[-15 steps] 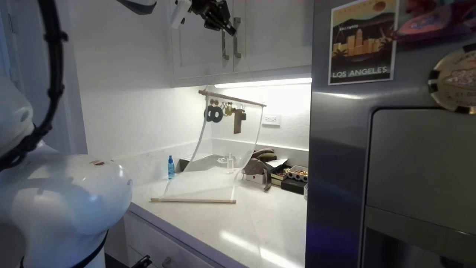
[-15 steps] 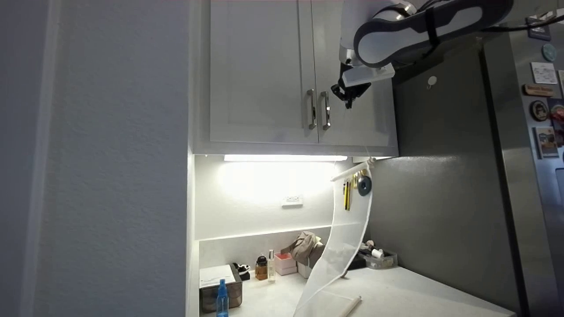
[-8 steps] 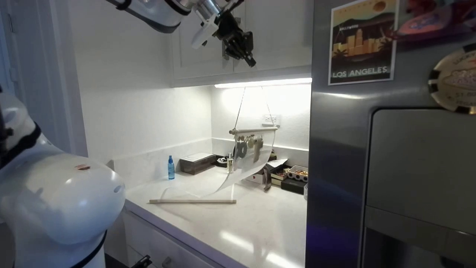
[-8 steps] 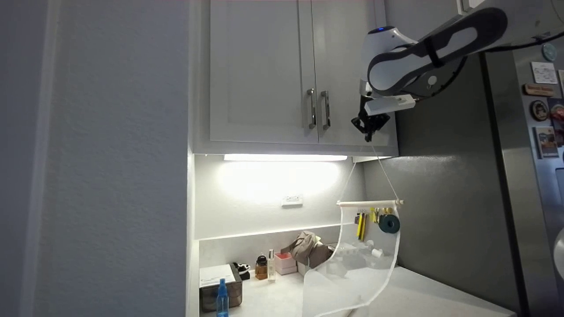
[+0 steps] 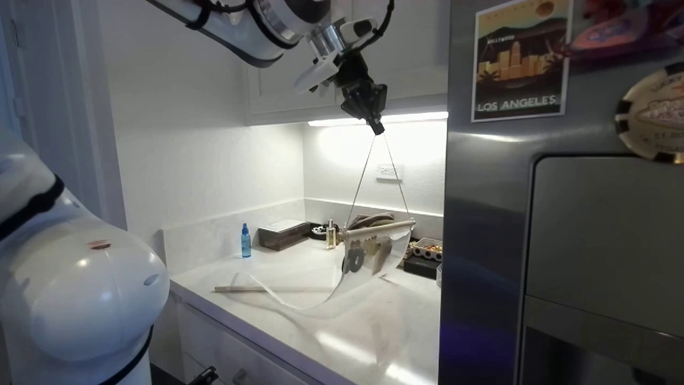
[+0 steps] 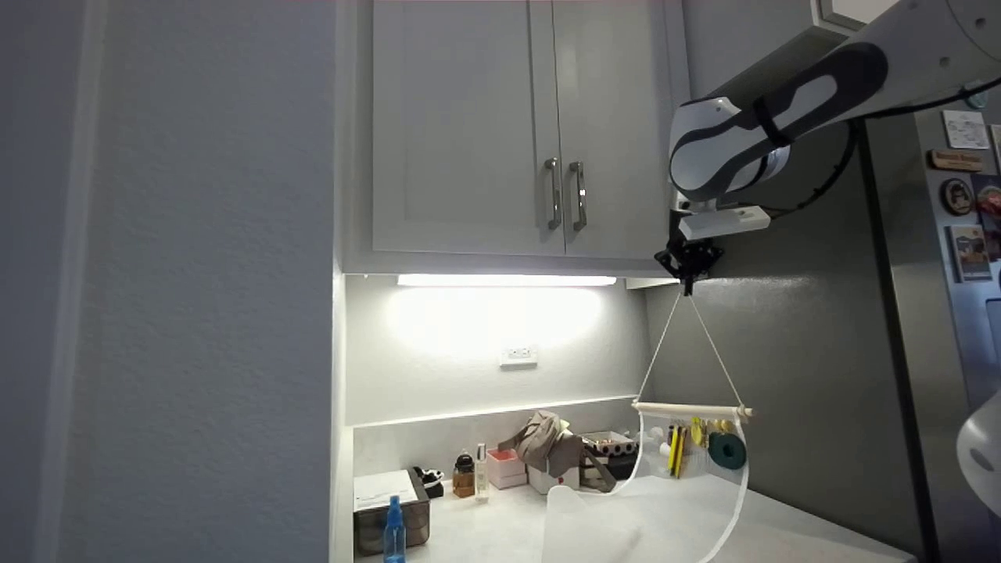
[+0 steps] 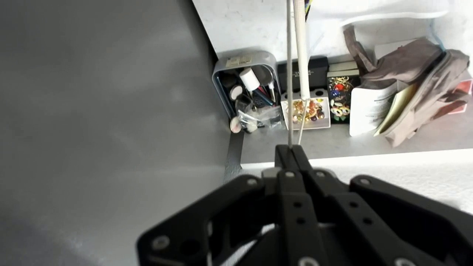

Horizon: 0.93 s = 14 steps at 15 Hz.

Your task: Take the net from the fridge and put it on the countertop

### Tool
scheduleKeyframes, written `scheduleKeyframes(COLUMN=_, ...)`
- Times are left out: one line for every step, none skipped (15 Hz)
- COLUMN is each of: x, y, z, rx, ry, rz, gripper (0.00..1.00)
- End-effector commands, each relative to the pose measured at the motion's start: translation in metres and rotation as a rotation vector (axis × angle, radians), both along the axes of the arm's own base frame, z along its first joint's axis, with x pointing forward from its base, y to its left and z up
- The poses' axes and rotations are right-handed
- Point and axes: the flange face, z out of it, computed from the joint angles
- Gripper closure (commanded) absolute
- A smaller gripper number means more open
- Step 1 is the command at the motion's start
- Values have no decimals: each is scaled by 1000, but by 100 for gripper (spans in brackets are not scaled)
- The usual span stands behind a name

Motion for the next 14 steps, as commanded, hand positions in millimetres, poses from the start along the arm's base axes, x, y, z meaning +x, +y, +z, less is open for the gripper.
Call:
scheduleKeyframes(x=-5, y=-22, z=-23, rx=3, ry=30, rz=4, gripper=100)
scheduleKeyframes(x=-6, y=-28, z=-31, rx=6, ry=43, rz=1, gripper=100)
scheduleKeyframes(x=-8, y=-35, z=-39, rx=9, ry=51, rz=1, gripper=100)
scheduleKeyframes(x=-10, y=-41, z=-47, rx=19, ry=57, rz=-1, gripper=100)
scheduleKeyframes(x=-13, y=-46, z=-55, rx=31, ry=60, rz=6, gripper=100)
scheduleKeyframes(x=-15, y=-52, z=-62, rx=39, ry=61, rz=14, gripper=100)
scheduleKeyframes(x=-18, y=-57, z=-69, rx=47, ry=61, rz=28, gripper=100)
scheduleKeyframes(x=-20, y=-62, z=-78, rx=53, ry=63, rz=49, gripper=100)
scheduleKeyframes(x=-22, y=-66, z=-85, rx=64, ry=65, rz=64, gripper=100)
scheduleKeyframes(x=-24, y=-70, z=-92, rx=78, ry=71, rz=78, gripper=100)
scheduleKeyframes(x=-26, y=-74, z=-100, rx=93, ry=80, rz=86, gripper=100)
scheduleKeyframes(x=-29, y=-77, z=-108, rx=106, ry=93, rz=95, gripper=100)
scheduleKeyframes(x=-31, y=-80, z=-114, rx=117, ry=104, rz=100, gripper=100)
scheduleKeyframes(x=-32, y=-82, z=-121, rx=126, ry=118, rz=103, gripper=100)
